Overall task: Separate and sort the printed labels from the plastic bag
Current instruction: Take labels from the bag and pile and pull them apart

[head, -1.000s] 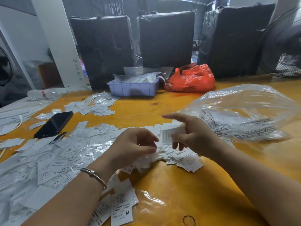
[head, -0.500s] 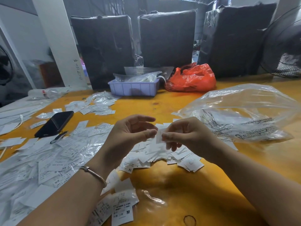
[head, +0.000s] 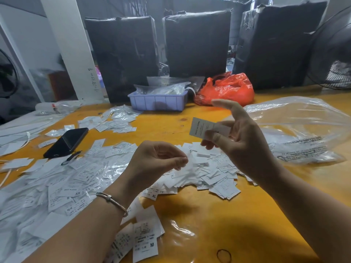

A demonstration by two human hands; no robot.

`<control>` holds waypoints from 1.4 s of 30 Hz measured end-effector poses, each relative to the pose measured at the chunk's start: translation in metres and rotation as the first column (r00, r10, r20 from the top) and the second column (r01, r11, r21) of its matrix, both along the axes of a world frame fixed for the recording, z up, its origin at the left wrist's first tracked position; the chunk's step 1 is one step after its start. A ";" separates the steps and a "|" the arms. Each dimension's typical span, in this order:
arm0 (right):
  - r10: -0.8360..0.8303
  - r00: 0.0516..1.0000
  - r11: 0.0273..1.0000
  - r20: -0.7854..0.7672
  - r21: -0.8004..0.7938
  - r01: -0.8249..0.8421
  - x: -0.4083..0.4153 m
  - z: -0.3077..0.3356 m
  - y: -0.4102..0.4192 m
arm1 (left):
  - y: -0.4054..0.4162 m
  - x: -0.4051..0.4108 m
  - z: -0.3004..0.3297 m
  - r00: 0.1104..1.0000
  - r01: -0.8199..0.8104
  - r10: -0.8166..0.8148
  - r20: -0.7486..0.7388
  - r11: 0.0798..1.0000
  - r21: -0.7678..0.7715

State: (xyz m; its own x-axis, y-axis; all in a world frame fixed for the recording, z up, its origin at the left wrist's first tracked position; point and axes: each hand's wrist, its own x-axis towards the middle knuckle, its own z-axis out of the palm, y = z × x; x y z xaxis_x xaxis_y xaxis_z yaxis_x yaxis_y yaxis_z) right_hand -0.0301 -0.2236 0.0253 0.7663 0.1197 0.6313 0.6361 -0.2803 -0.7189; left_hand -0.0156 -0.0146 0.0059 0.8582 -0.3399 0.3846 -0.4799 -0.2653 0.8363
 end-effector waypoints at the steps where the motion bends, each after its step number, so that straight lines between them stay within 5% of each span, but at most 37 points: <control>1: -0.002 1.000 1.000 0.019 -0.017 0.002 -0.002 0.001 0.001 | 0.000 0.000 0.000 1.000 -0.001 0.001 0.011 1.000 -0.003; 5: -0.022 0.992 0.993 0.124 -0.117 0.036 -0.007 0.004 0.006 | 0.000 -0.001 0.001 0.998 0.011 -0.012 0.054 1.000 0.022; 16: 0.089 0.996 0.977 0.014 -0.194 -0.084 -0.008 0.005 0.002 | -0.001 -0.001 0.000 0.996 0.024 -0.029 0.081 0.998 0.065; 35: -0.139 0.983 0.955 0.124 -0.248 0.166 0.000 -0.002 0.000 | -0.003 0.000 -0.002 0.995 0.096 -0.097 0.030 0.995 0.024; 42: -0.016 0.993 0.972 -0.116 -0.235 -0.012 0.005 -0.004 -0.003 | 0.000 0.000 -0.001 0.998 0.028 -0.027 0.065 1.000 -0.011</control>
State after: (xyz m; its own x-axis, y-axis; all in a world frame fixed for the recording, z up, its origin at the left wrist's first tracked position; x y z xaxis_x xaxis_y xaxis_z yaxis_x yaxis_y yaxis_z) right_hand -0.0251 -0.2266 0.0211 0.8329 0.2526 0.4923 0.5515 -0.4513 -0.7015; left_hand -0.0159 -0.0149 0.0051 0.8219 -0.3578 0.4433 -0.5399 -0.2413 0.8064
